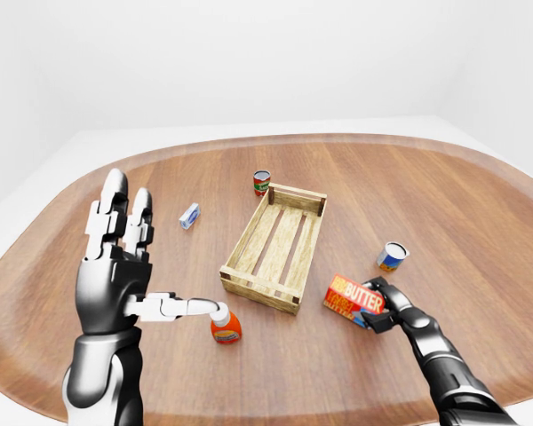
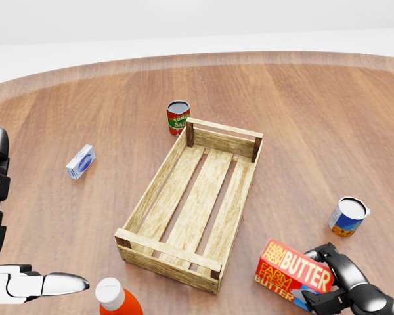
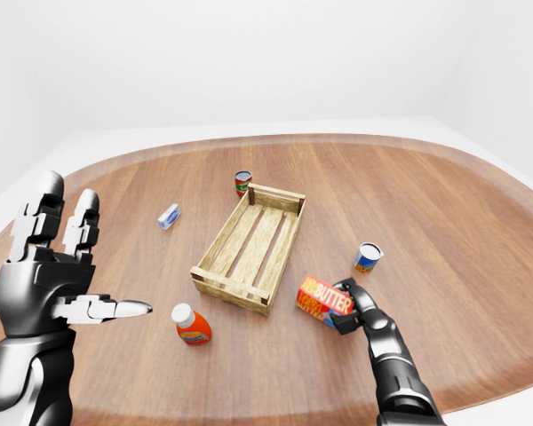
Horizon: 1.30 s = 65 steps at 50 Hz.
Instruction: Pick up the butter and put it in the tray.
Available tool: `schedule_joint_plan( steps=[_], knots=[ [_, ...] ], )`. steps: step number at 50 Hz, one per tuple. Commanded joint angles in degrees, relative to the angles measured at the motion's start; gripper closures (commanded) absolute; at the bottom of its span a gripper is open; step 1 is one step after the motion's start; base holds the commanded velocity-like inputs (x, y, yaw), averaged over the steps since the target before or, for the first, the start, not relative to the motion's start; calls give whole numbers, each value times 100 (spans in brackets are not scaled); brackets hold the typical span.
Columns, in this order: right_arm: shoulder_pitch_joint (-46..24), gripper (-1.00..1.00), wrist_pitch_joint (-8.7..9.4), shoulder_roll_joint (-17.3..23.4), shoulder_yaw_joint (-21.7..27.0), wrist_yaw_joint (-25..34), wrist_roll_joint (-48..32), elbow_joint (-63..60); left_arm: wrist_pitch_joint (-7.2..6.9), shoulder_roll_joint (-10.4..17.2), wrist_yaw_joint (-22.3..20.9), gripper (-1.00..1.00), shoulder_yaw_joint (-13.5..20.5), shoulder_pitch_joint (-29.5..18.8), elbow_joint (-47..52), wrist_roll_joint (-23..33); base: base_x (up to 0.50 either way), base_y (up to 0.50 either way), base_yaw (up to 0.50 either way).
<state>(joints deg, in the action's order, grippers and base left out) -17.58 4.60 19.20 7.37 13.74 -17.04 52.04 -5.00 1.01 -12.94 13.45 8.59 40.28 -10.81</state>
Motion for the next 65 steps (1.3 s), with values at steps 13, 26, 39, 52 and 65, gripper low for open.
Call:
schedule_joint_plan(
  steps=[13, 26, 39, 52, 65],
  knots=[
    [927, 100, 40, -163, 444, 697, -67, -2752, 0, -21, -16, -100, -22, 43, 43, 23, 0, 0, 0],
    [903, 100, 40, -232, 582, 903, -146, -3569, 0, -22, -21, -100, -10, 48, 94, 7, 0, 0, 0],
    [621, 100, 40, -420, 378, 932, -370, -4199, 0, -17, -23, -100, 16, 29, 68, -4, 0, 0, 0],
    [-329, 100, 40, -549, 53, 616, -348, -3844, 0, 10, -4, -100, 68, -23, 49, -51, 0, 0, 0],
    [-1279, 100, 40, -684, -190, 163, -147, -2799, 0, 19, -1, -100, 93, -39, 50, -68, 0, 0, 0]
  ],
)
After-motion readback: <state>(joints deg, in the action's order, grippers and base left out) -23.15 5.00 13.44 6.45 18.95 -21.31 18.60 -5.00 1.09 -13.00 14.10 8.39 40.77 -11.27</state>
